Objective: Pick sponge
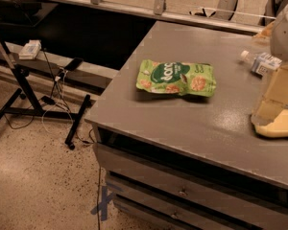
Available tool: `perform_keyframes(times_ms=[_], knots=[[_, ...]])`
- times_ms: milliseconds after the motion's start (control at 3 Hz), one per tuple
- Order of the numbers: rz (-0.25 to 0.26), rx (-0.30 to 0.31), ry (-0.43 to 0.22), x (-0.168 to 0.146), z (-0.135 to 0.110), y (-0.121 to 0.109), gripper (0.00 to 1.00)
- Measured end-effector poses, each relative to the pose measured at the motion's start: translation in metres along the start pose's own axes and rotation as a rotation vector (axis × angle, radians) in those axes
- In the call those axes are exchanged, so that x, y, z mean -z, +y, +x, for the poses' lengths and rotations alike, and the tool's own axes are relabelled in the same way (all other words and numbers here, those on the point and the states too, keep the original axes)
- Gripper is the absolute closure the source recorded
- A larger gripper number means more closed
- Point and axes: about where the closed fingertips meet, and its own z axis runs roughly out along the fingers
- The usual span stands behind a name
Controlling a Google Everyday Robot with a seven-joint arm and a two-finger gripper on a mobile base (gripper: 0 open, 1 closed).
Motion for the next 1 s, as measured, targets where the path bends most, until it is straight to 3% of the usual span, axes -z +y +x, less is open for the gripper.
perform_keyframes(times_ms=[667, 1000], knots=[[-0.010, -0.031, -0.015, -0.012, 0.014, -0.010, 0.00], [-0.049, -0.091, -0.026, -0.037, 0.034, -0.021, 0.00]])
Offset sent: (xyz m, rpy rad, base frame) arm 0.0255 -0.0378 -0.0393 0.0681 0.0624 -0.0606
